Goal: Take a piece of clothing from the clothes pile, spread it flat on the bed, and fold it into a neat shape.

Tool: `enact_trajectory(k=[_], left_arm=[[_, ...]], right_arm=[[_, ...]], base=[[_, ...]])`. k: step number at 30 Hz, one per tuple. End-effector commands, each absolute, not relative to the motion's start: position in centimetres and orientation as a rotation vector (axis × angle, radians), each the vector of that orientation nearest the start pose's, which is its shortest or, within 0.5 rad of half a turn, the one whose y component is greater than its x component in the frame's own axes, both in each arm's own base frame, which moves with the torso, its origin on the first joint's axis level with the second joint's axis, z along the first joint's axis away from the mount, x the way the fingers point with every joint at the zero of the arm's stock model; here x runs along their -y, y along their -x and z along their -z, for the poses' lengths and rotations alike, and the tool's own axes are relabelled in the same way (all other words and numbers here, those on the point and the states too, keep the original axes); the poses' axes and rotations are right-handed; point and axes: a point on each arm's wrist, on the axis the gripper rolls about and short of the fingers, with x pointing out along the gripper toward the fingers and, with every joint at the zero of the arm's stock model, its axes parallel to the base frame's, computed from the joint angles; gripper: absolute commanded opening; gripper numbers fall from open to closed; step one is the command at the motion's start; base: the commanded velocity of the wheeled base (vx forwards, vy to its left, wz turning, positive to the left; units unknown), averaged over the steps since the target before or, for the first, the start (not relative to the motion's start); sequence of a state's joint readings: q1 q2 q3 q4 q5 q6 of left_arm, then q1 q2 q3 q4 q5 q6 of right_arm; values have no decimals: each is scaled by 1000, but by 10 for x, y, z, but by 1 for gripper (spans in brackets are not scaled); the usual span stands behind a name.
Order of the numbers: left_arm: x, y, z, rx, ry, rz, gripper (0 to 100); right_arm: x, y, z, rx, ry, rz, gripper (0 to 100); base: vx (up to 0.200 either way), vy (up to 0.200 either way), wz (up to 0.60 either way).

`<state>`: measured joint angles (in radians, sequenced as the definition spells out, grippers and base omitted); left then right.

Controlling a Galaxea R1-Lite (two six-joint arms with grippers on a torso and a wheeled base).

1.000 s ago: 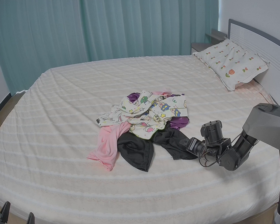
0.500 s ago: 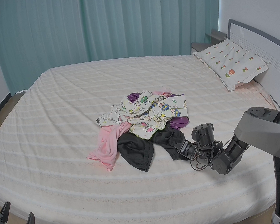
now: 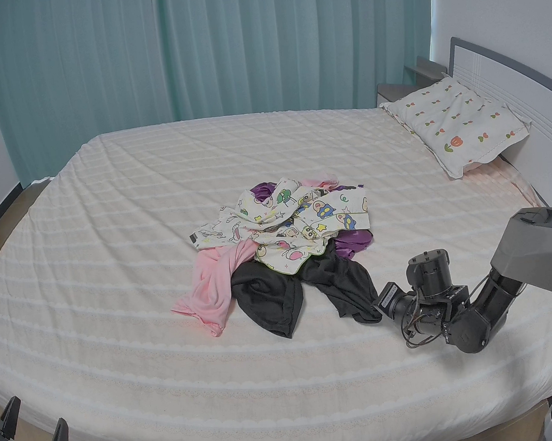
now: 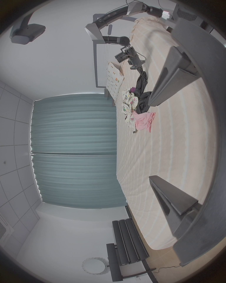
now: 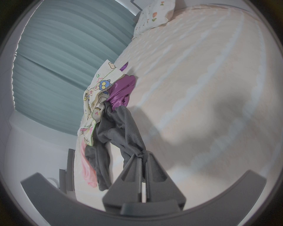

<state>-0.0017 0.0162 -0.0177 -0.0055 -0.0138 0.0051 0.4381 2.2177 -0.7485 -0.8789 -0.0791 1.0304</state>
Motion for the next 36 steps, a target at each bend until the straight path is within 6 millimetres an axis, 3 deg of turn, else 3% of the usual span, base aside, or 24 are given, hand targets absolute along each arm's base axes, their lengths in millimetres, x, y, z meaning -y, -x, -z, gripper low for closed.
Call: enact_trajectory(k=[1,10,26,29,30,31,32,33,36], left_arm=[[0,23,-76,5,-14,15,100],[1,22,-77,6,-71,35,100],[1,19,-78,-48,-16,106,100],[1,20,-91,-5,35,109,100],[1,26,-139,79,185,129,100],[2,24,-160,73,261,148,100],[2,16,-167,26,287,165,100],[2,16,-167,26,287,165,100],[5,-23,-146,-281,261,203,100]], right_arm=[[-135,-294,-31,-686,-905,-43,0],[-121,-263,-23,-633,-955,-125,0],[-117,-262,-22,-640,-961,-124,0],[-117,-262,-24,-636,-961,-127,0],[-117,-262,-24,-633,-962,-129,0],[-117,-262,-24,-635,-962,-128,0],[-117,-262,-24,-636,-961,-127,0],[-117,-262,-24,-636,-961,-127,0],[-118,-261,-22,-641,-961,-126,0]], base=[[0,0,0],[0,0,0],[0,0,0],[0,0,0],[0,0,0],[0,0,0],[0,0,0],[0,0,0],[0,0,0]])
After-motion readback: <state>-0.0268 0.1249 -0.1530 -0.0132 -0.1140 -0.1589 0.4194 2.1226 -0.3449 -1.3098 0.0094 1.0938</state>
